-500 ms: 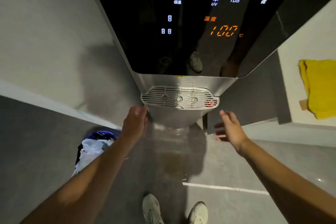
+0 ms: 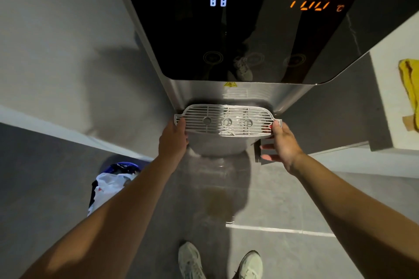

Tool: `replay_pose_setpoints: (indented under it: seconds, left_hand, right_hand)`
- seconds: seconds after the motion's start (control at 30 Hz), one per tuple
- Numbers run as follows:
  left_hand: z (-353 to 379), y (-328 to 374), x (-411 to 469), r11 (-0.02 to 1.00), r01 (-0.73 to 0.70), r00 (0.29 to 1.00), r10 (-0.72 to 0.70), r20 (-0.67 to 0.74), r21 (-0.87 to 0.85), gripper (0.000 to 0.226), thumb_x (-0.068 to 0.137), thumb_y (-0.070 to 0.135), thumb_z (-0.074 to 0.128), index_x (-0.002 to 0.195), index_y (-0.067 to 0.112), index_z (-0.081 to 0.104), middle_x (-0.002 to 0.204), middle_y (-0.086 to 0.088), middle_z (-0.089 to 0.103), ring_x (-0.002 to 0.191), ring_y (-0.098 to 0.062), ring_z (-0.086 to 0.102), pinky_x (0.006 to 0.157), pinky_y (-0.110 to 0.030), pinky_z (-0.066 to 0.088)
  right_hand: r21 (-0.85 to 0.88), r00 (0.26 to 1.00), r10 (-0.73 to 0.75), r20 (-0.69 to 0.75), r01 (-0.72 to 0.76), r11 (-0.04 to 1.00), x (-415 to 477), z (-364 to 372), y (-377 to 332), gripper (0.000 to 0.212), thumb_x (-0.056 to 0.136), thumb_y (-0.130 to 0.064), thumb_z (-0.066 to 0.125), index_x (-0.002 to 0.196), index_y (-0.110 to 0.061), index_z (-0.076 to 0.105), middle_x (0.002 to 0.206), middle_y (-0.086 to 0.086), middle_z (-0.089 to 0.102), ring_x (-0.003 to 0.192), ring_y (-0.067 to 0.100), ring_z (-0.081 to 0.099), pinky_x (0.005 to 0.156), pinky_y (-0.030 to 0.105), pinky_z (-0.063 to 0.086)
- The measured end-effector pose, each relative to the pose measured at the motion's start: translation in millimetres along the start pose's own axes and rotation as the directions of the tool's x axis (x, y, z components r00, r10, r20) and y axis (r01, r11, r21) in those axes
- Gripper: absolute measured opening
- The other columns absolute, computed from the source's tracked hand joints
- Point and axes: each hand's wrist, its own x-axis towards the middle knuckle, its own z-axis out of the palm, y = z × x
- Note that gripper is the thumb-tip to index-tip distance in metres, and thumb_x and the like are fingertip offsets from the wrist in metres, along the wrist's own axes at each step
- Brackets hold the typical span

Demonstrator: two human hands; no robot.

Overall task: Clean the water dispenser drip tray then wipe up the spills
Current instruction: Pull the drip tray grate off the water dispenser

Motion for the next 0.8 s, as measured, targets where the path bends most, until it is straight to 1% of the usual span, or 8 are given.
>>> replay_pose_setpoints:
  seconds: [0.13,0.17,0.23,0.3,0.37,0.5,0.67,0.8]
  left_hand:
    - [-4.3,-18.5,-20.6,0.999,0.02,1.0,-0.02,0.012,-0.027,0.03,0.108,0.037,0.043,0.115,0.018,0.064,0.1,-0.018,0.073,0.087,-0.035,0.069,0.087,-0.054,0.058]
    - [-7.8,-22.1,-30.0,0.999,0.014,1.0,-0.013,0.013,-0.04,0.027,0.108,0.036,0.043,0.111,0.02,0.065,0.097,-0.019,0.072,0.081,-0.034,0.068,0.08,-0.051,0.059]
    - [-16.6,-22.6,-53.0,0.99,0.017,1.0,-0.015,0.014,-0.141,0.022,0.108,0.032,0.045,0.098,0.027,0.064,0.081,-0.014,0.065,0.065,-0.023,0.059,0.058,-0.035,0.055]
    - [-28.9,-20.6,-80.5,0.978,0.037,0.999,-0.033,0.022,-0.207,0.019,0.108,0.031,0.047,0.097,0.032,0.063,0.076,-0.003,0.06,0.062,-0.013,0.055,0.048,-0.022,0.048]
    - [-43.9,-18.0,-111.7,0.975,0.041,0.999,-0.034,0.036,-0.219,0.016,0.107,0.033,0.049,0.102,0.033,0.063,0.076,0.0,0.061,0.062,-0.009,0.056,0.047,-0.017,0.046]
    - [-70.4,-7.9,-177.4,0.97,-0.023,0.998,0.038,0.056,-0.241,0.016,0.108,0.027,0.049,0.101,0.027,0.063,0.071,-0.003,0.059,0.058,-0.009,0.054,0.049,-0.021,0.044]
    - [-83.0,19.4,-258.2,0.974,-0.061,0.991,0.086,0.107,-0.218,0.014,0.107,0.026,0.054,0.114,0.022,0.065,0.082,-0.004,0.067,0.061,-0.002,0.061,0.049,-0.016,0.05]
    - [-79.3,48.6,-323.4,0.972,-0.042,0.984,0.08,0.157,-0.232,0.02,0.106,0.028,0.056,0.121,0.019,0.063,0.087,-0.006,0.069,0.068,-0.01,0.062,0.048,-0.016,0.05]
  right_hand:
    - [0.021,1.0,0.016,-0.001,-0.016,1.0,-20.4,3.2,19.1,0.037,0.109,-0.051,0.026,0.123,-0.027,0.051,0.115,0.011,0.068,0.085,0.025,0.063,0.059,0.032,0.056]
    - [0.022,1.0,0.012,-0.001,-0.012,1.0,-29.5,2.7,24.7,0.038,0.108,-0.051,0.026,0.123,-0.025,0.05,0.115,0.013,0.068,0.083,0.025,0.061,0.06,0.032,0.054]
    - [0.02,1.0,0.012,-0.014,-0.012,1.0,-53.6,0.6,32.7,0.038,0.108,-0.05,0.026,0.121,-0.023,0.05,0.114,0.016,0.068,0.08,0.024,0.059,0.061,0.033,0.052]
    - [0.031,0.999,0.019,-0.026,-0.019,0.999,-87.3,-2.8,38.2,0.038,0.109,-0.049,0.026,0.118,-0.023,0.051,0.111,0.011,0.066,0.078,0.023,0.059,0.061,0.033,0.052]
    - [0.048,1.0,0.016,-0.027,-0.015,0.999,-127.1,-8.3,42.2,0.038,0.109,-0.051,0.025,0.116,-0.025,0.053,0.109,0.007,0.065,0.078,0.022,0.06,0.061,0.031,0.052]
    - [0.162,0.999,0.026,-0.042,-0.019,0.987,-211.6,-28.9,43.2,0.04,0.109,-0.051,0.03,0.122,-0.028,0.06,0.109,0.001,0.07,0.08,0.021,0.058,0.064,0.032,0.05]
    - [0.319,0.992,0.058,-0.108,-0.021,0.948,-310.6,-74.2,45.3,0.035,0.109,-0.049,0.037,0.123,-0.028,0.061,0.099,-0.004,0.072,0.076,0.018,0.058,0.068,0.034,0.05]
    - [0.384,0.981,0.067,-0.184,0.009,0.923,-377.8,-116.2,50.6,0.034,0.109,-0.046,0.039,0.119,-0.025,0.064,0.099,-0.003,0.071,0.072,0.018,0.057,0.067,0.033,0.05]
